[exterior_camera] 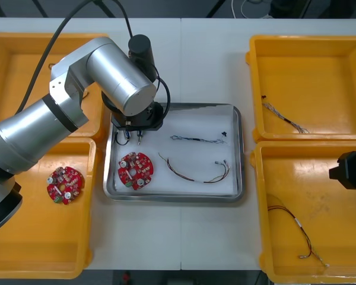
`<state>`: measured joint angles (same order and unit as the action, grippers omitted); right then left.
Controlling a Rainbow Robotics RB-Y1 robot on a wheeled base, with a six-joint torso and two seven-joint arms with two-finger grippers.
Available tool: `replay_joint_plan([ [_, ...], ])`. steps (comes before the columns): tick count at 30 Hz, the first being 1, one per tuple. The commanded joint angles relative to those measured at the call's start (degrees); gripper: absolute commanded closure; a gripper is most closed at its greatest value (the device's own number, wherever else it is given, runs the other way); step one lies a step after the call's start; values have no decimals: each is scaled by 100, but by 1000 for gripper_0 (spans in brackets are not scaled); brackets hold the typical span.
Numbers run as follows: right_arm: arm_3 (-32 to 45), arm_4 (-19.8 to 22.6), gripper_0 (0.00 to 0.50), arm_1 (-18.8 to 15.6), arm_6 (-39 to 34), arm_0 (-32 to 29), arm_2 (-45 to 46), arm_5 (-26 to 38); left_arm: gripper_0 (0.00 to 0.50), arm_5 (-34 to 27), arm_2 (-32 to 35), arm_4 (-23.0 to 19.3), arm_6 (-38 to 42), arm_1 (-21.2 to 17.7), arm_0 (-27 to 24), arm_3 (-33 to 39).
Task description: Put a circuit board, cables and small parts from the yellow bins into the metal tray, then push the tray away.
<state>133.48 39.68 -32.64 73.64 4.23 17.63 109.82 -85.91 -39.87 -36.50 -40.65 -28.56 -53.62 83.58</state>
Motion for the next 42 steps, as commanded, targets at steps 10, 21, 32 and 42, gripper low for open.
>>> replay_joint_plan([
  [10,196,189,0,-296,81,-28,82,18,0,-910,436,160,461,44,-281,880],
  [21,196,1077,0,-770,107,535,-366,18,0,-2000,1658,-349,277,-413,141,2215],
  [32,196,1367,0,-911,107,1493,-1596,18,0,-2409,2932,-1272,-409,-1239,923,3332],
  [42,187,690,0,-682,221,2618,-3662,18,0,-2409,4145,-1887,-1472,-1846,1679,3446],
])
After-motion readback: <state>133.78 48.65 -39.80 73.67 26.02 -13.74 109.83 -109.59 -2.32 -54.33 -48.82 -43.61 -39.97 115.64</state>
